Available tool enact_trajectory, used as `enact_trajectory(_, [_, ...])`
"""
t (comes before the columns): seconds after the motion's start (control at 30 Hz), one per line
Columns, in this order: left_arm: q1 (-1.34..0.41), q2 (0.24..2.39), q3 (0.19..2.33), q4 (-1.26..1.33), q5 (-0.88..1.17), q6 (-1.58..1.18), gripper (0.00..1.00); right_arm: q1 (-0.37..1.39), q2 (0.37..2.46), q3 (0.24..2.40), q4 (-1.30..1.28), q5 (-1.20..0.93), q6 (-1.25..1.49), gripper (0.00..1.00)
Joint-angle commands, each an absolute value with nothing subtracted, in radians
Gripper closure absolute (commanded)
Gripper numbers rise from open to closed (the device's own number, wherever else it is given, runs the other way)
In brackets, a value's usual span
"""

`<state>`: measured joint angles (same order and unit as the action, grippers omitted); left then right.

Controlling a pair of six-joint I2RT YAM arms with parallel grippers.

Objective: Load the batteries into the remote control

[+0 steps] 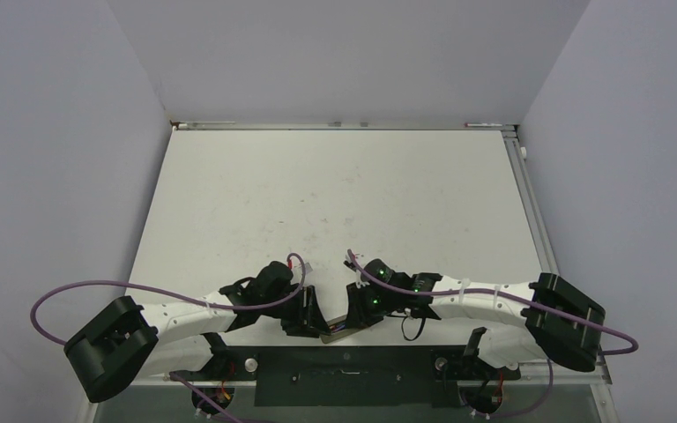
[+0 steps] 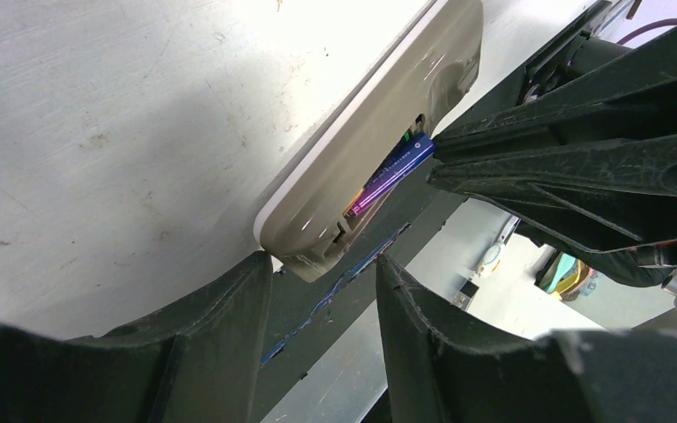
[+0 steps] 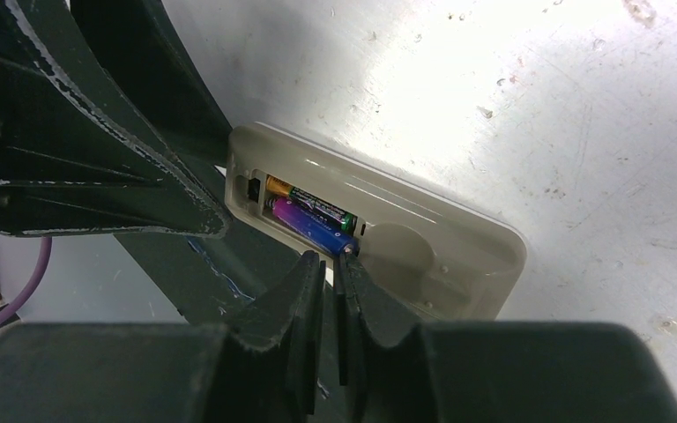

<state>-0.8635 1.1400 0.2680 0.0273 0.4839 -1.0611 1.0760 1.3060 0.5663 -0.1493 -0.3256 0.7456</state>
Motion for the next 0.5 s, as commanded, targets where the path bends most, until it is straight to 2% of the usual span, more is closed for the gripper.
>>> enact_trajectory(0.0, [-0.868, 1.125, 0.273, 0.088, 0.499, -1.054, 0.57, 1.094, 1.325, 0.608, -0.109, -0.321, 0.747, 0.89])
enact_trajectory(0.27, [-0.868, 1.126, 0.272, 0.093, 0.500, -1.052, 0.57, 1.108, 1.327, 0.642, -0.170, -0.282, 0.722, 0.90])
enact_trajectory(0.47, [-0.868, 1.128, 0.271, 0.094, 0.502, -1.052, 0.57, 1.108, 1.311, 0.685, -0.212, -0.232, 0.710, 0.87])
